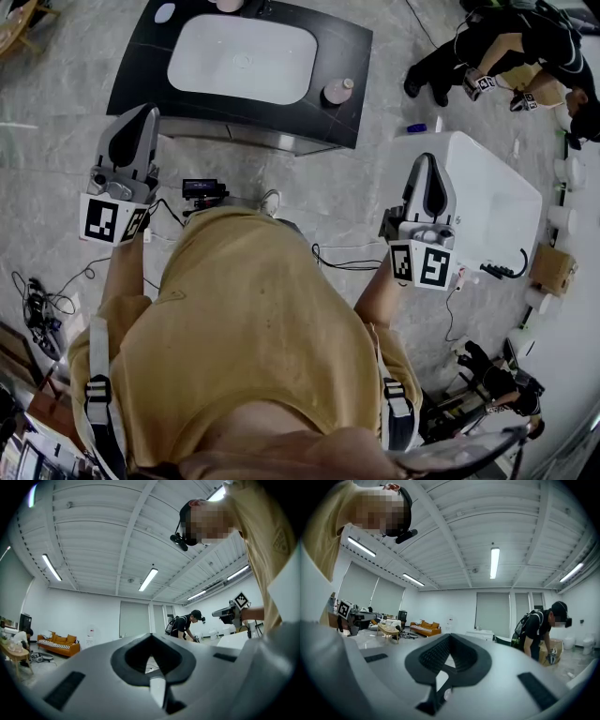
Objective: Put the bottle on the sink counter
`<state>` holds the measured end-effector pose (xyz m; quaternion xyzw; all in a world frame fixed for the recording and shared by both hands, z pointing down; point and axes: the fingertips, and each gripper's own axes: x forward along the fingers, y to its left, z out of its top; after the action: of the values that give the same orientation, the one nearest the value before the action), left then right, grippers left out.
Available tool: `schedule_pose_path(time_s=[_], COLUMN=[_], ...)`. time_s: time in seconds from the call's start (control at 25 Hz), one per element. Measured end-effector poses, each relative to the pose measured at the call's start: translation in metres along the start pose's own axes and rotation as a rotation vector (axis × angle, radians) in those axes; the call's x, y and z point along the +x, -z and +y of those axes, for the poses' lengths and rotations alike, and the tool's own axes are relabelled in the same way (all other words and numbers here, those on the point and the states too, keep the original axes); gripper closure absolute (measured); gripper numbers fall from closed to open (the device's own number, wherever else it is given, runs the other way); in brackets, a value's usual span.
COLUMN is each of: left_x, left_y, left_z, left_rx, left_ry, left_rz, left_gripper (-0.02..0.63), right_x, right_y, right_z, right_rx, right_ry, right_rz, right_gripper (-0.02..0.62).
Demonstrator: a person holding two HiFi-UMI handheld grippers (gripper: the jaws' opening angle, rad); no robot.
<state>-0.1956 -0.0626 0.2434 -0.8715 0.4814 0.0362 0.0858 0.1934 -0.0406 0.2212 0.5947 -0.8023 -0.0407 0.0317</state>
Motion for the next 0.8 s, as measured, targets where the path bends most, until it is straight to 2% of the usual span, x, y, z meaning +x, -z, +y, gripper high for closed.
schedule_pose_path(time_s=[0.8], left_x=[0.0018], left_y=[0.0019], left_z=[-0.0069], left_rx=[-0.002], left_ry=[0.015], left_rz=[0.016], left_gripper=[0.604], right_x=[-0.0053], right_y=[0.004], right_z=[0.0003], right_rx=[0.0], right_ry=[0.003], right_rz=[0.011], right_gripper=[0.591])
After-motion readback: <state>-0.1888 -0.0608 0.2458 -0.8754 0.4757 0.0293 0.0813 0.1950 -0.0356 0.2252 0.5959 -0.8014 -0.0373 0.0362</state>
